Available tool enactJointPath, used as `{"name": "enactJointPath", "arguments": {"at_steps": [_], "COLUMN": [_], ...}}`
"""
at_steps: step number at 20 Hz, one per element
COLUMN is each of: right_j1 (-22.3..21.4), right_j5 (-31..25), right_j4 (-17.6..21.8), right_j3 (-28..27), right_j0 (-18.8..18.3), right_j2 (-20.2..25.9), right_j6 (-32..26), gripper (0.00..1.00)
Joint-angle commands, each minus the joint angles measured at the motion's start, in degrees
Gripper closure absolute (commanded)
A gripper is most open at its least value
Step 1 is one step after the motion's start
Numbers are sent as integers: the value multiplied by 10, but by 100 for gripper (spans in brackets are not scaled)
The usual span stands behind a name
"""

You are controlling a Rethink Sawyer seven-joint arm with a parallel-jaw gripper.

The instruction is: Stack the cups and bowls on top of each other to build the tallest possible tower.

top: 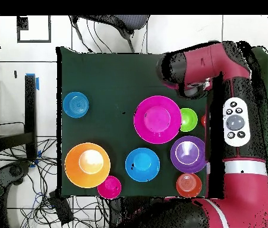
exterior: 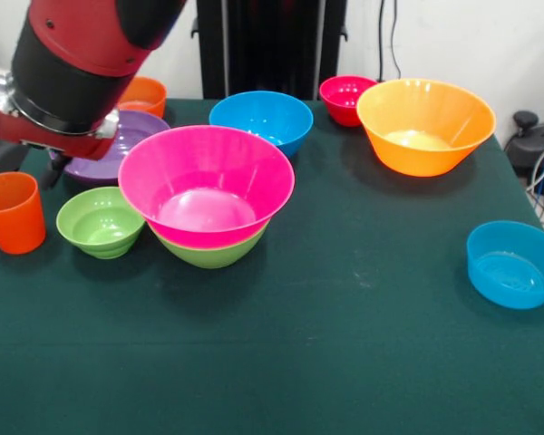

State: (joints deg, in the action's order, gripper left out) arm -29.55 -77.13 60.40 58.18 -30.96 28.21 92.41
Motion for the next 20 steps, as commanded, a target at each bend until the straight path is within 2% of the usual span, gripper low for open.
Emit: {"name": "enactJointPath", "arguments": {"at_steps": [1, 5, 11, 13, 16, 20], "right_j1": [33, 42, 55, 56, 58, 68], "right_j5": [-16, 0, -10, -27, -42, -55], "right_j4": [40, 36, 3, -12, -50, -88], "right_j3": [15, 21, 28, 30, 35, 31], "right_j0": [22, 18, 8, 3, -9, -18], "right_j2": [-36, -47, -57, -59, -59, -58], "right_j6": [-161, -140, -116, -119, -85, -88], "gripper": [0, 0, 0, 0, 0, 0]}}
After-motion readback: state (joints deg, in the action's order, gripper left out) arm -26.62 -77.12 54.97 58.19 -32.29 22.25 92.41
